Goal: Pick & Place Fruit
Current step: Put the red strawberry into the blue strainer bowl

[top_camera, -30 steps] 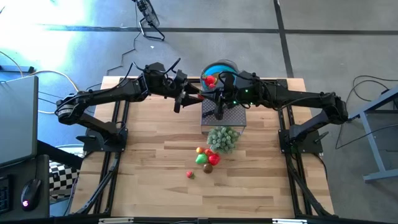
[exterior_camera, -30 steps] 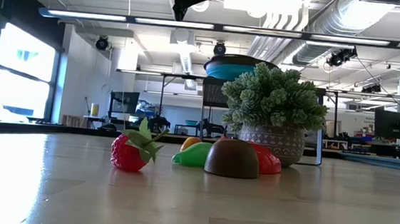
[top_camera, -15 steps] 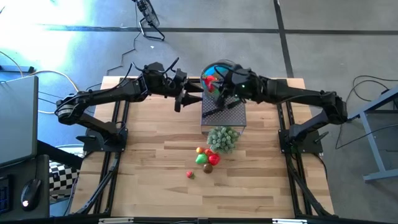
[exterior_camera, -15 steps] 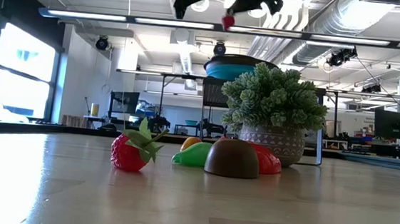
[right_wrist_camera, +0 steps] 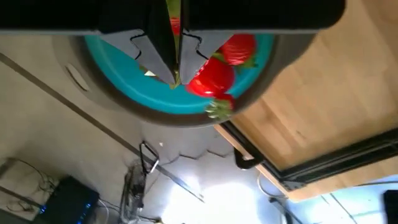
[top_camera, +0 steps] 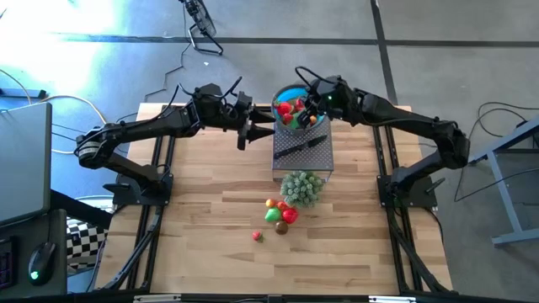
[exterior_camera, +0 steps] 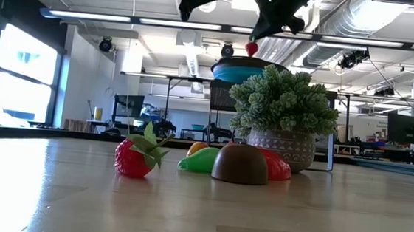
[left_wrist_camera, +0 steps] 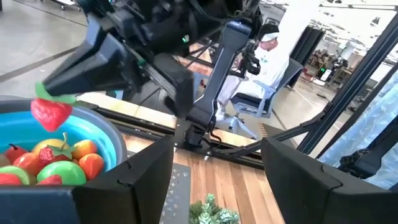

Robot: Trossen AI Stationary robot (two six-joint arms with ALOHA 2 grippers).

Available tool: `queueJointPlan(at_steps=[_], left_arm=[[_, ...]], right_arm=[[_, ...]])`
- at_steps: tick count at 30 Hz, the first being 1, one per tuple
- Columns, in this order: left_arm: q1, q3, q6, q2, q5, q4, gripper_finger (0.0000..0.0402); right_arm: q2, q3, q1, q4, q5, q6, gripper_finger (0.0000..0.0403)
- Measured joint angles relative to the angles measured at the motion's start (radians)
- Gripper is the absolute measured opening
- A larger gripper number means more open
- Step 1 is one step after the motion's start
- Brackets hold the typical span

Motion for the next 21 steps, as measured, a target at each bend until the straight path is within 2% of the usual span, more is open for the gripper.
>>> queueJointPlan(at_steps=[12,21], left_arm=[[0.0,0.0,0.0,0.0,-0.003,-0.002,0.0237],[0.0,0.0,-0.001,0.0,-0.003,-0.002,0.0237]], right_arm=[[0.112,0.0,-0.06,-0.034,-0.027,-0.019,0.0003],[0.123,0.0,-0.068,-0.019,0.001,-0.032,0.0009]])
